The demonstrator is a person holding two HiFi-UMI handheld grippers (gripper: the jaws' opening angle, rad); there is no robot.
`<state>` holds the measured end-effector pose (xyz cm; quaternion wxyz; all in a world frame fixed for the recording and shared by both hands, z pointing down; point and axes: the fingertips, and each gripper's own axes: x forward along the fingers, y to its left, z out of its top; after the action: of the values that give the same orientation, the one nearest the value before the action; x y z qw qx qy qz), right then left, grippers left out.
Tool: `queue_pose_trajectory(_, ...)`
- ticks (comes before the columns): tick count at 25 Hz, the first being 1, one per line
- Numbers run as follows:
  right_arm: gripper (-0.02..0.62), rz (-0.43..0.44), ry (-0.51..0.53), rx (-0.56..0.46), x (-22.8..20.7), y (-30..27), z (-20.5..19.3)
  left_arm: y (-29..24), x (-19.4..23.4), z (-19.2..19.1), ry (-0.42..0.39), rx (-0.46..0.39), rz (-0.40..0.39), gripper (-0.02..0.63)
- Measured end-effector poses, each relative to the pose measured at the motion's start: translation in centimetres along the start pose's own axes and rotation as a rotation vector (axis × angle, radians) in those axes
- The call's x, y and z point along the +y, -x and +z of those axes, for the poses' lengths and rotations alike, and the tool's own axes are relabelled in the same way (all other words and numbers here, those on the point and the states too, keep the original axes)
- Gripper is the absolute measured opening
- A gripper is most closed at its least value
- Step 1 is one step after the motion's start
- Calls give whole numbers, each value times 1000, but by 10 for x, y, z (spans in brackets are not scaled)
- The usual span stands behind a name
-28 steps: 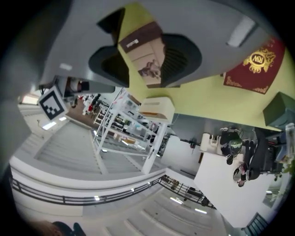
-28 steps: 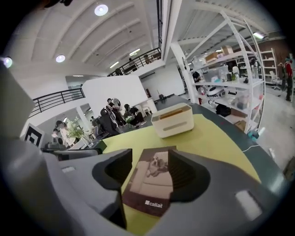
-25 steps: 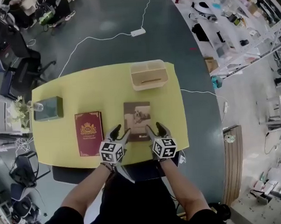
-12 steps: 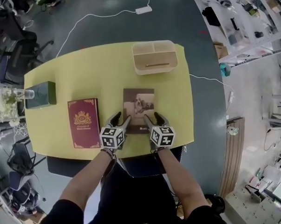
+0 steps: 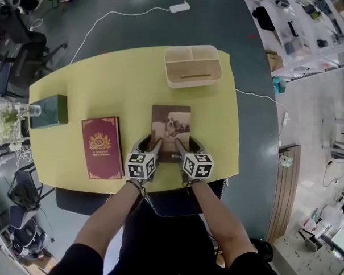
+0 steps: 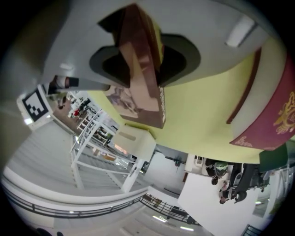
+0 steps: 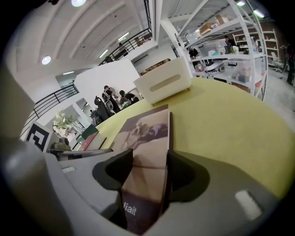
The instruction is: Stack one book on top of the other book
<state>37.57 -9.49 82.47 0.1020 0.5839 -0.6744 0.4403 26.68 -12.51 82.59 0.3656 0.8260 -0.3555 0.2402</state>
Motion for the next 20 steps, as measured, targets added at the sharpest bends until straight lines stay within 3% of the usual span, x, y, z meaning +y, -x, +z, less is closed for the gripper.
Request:
queue_pose_trajectory(12,227,-42,27,-28,13,19,15,16,-11,15,-15,-28,-3,212)
queue_pose_trajectory(20,229,-37,44,-59,57,54,43,68,-25,49,-32,-59,-3,213)
